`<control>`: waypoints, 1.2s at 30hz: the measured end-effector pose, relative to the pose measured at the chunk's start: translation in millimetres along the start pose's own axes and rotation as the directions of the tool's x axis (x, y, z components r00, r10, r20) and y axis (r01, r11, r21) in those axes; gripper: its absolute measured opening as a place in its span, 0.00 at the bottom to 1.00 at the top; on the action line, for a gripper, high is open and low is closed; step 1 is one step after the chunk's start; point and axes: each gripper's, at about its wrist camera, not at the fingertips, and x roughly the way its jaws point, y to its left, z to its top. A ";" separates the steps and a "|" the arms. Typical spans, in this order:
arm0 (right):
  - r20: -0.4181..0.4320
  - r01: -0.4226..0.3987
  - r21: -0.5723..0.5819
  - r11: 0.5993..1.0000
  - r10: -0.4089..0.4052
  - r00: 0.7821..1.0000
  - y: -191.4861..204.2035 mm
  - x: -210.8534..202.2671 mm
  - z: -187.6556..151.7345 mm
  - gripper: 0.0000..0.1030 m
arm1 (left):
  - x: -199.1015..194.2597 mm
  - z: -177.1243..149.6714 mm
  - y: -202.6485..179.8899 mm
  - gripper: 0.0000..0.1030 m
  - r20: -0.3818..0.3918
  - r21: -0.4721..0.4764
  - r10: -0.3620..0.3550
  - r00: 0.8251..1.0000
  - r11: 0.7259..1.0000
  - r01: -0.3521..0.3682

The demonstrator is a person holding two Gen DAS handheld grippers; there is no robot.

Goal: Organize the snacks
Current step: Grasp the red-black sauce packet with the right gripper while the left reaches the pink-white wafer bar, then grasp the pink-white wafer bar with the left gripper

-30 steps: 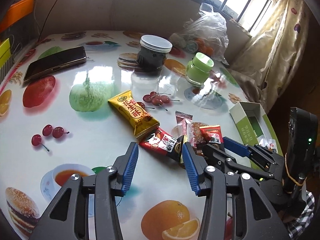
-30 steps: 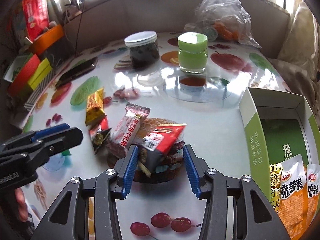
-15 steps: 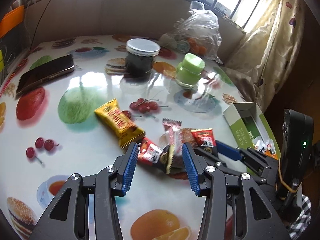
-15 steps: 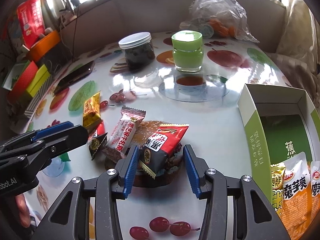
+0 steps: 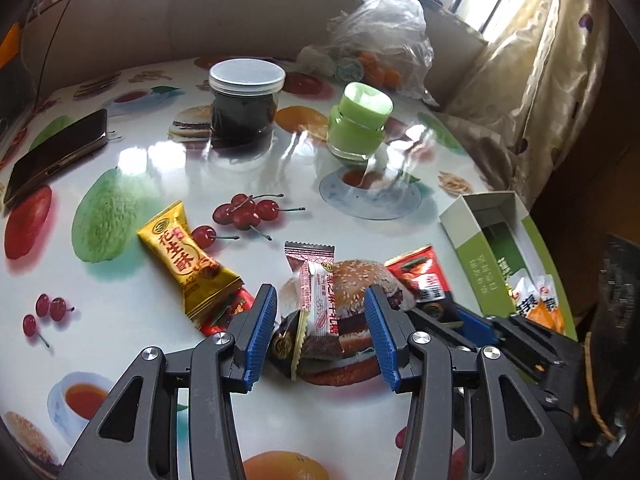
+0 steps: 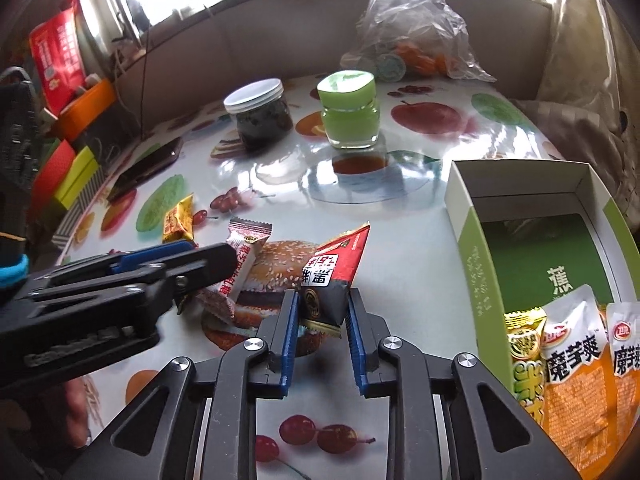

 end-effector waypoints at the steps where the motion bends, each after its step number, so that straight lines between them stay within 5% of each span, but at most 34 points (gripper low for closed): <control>1: 0.008 0.004 0.006 1.000 -0.004 1.000 -0.7 -3.9 -0.6 0.21 | 1.8 0.2 -0.8 0.45 -0.004 0.003 0.003 1.000 1.000 -0.003; 19: 0.037 0.002 0.046 0.999 -0.004 0.999 -7.3 -28.8 -13.6 0.21 | 22.6 -4.3 -8.2 0.45 -0.024 0.071 0.117 0.993 0.991 -0.115; 23: 0.036 0.003 0.049 0.999 -0.004 0.999 -7.7 -29.9 -15.2 0.21 | 20.8 -6.7 -8.8 0.26 -0.024 0.071 0.110 0.994 0.992 -0.108; 26: 0.036 0.003 0.052 0.999 -0.005 0.999 -6.9 -31.2 -16.1 0.21 | 19.2 -7.6 -8.2 0.21 -0.025 0.070 0.102 0.995 0.993 -0.100; 36: 0.054 0.018 0.040 0.999 -0.020 0.998 -2.5 -40.9 -18.8 0.21 | -2.0 -10.9 -11.9 0.21 0.021 0.065 0.079 0.997 0.995 -0.081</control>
